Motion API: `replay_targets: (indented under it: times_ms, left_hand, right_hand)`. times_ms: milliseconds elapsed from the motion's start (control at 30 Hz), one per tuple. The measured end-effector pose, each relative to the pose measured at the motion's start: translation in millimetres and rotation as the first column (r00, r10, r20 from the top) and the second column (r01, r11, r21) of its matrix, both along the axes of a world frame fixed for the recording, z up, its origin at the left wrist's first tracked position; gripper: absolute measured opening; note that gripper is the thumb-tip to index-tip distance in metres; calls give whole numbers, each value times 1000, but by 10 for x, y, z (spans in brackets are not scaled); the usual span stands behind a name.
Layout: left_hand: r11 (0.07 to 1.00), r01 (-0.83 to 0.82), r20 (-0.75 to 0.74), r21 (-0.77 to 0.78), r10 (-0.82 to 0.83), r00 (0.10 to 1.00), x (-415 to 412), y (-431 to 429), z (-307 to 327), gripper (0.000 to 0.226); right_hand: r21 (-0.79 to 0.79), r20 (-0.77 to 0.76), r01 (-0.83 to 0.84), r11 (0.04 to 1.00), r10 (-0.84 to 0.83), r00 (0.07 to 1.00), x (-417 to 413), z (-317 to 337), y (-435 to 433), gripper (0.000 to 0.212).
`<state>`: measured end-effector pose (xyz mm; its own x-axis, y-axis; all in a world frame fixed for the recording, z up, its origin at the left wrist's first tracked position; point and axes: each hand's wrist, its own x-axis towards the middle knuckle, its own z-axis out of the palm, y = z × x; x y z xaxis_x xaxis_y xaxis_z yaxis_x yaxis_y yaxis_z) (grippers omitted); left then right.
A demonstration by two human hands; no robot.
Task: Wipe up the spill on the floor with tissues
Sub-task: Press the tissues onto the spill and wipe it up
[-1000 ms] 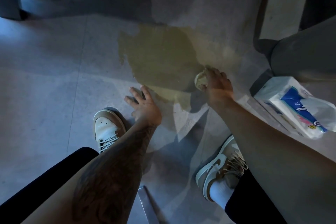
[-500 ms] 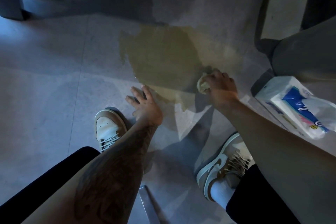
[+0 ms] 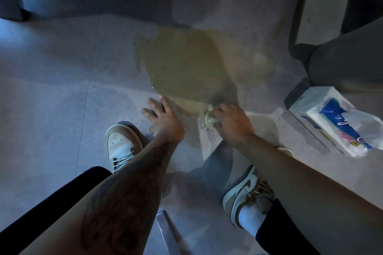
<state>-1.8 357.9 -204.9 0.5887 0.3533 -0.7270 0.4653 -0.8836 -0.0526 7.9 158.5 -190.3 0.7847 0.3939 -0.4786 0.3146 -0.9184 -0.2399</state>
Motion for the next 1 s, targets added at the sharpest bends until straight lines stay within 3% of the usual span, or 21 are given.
replay_targets:
  times_ms: [167, 233, 467, 567, 667, 833, 1000]
  left_hand:
    - [1000, 2, -1, 12, -2, 1000, -6, -3, -27, 106]
    - [1000, 7, -5, 19, -7, 1000, -8, -4, -36, 105]
    - [1000, 4, -33, -5, -4, 999, 0, 8, 41, 102]
    - [997, 5, -68, -78, -11, 998, 33, 94, 163, 96]
    - [992, 3, -81, -124, -13, 997, 215, 214, 345, 85]
    - [889, 190, 177, -416, -126, 976, 784, -63, 902, 44]
    - [759, 360, 445, -543, -104, 890, 1167, -738, 1430, 41]
  right_hand:
    - [-46, 98, 326, 944, -320, 942, 456, -49, -210, 46]
    - [-47, 56, 307, 951, -304, 951, 632, -40, -140, 40]
    - [74, -17, -48, 996, 49, 999, 319, 47, 139, 29]
    - [12, -19, -35, 999, 35, 999, 272, 98, -63, 28]
    - [-44, -36, 112, 993, -114, 993, 399, 256, -278, 28]
    - [130, -13, 315, 940, -316, 949, 673, 767, -341, 34]
    - [323, 129, 398, 859, -456, 880, 833, 1386, -447, 31]
